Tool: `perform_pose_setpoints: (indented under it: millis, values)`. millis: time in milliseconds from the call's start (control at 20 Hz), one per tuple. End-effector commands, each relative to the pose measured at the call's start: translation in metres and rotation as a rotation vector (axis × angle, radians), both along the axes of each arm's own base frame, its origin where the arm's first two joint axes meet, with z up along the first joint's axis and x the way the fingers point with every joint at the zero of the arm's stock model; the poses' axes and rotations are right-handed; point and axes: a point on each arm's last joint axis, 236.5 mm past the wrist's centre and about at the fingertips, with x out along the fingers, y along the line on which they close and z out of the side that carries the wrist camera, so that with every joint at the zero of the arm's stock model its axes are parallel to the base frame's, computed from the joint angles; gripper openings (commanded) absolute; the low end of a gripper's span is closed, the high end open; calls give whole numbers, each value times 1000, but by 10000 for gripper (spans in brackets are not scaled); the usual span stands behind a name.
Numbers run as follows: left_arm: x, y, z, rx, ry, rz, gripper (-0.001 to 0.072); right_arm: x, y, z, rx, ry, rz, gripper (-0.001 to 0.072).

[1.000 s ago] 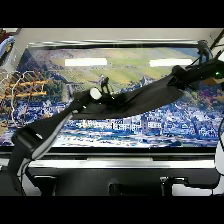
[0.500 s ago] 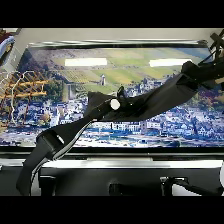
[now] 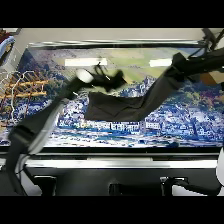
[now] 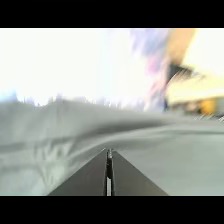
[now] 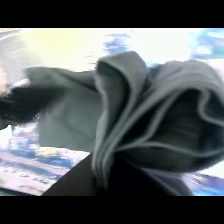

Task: Fold the clothes and pants, and hang the long-sleeved shirts on hangers.

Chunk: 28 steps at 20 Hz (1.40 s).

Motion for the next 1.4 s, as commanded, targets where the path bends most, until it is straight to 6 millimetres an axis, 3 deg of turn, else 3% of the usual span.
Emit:
perform_pose_setpoints:
  millis: [0,150,250,350,500,600,800,1100,1250,1350]
  values:
    - [13,113,92,57,-181,46,17,7,68,-1,71,-25,82,29]
    - [0,212,149,164,-267,146,17,8,133,-24,98,-2,156,29]
    - [-18,266,173,228,-289,208,17,8,173,-44,109,7,202,29]
    - [-37,308,188,284,-291,260,18,7,208,-70,117,43,226,29]
    - [-54,351,193,361,-278,325,18,4,237,-105,118,93,256,29]
    - [-60,367,190,386,-254,344,18,4,249,-116,157,126,256,29]
    - [-61,380,182,430,-233,360,18,9,258,-130,199,157,239,29]
    - [-56,381,174,431,-218,357,18,13,263,-158,207,209,225,41]
    - [-55,382,172,431,-213,356,18,12,272,-155,261,228,218,225]
    - [-54,382,170,429,-208,355,18,13,274,-152,278,229,215,256]
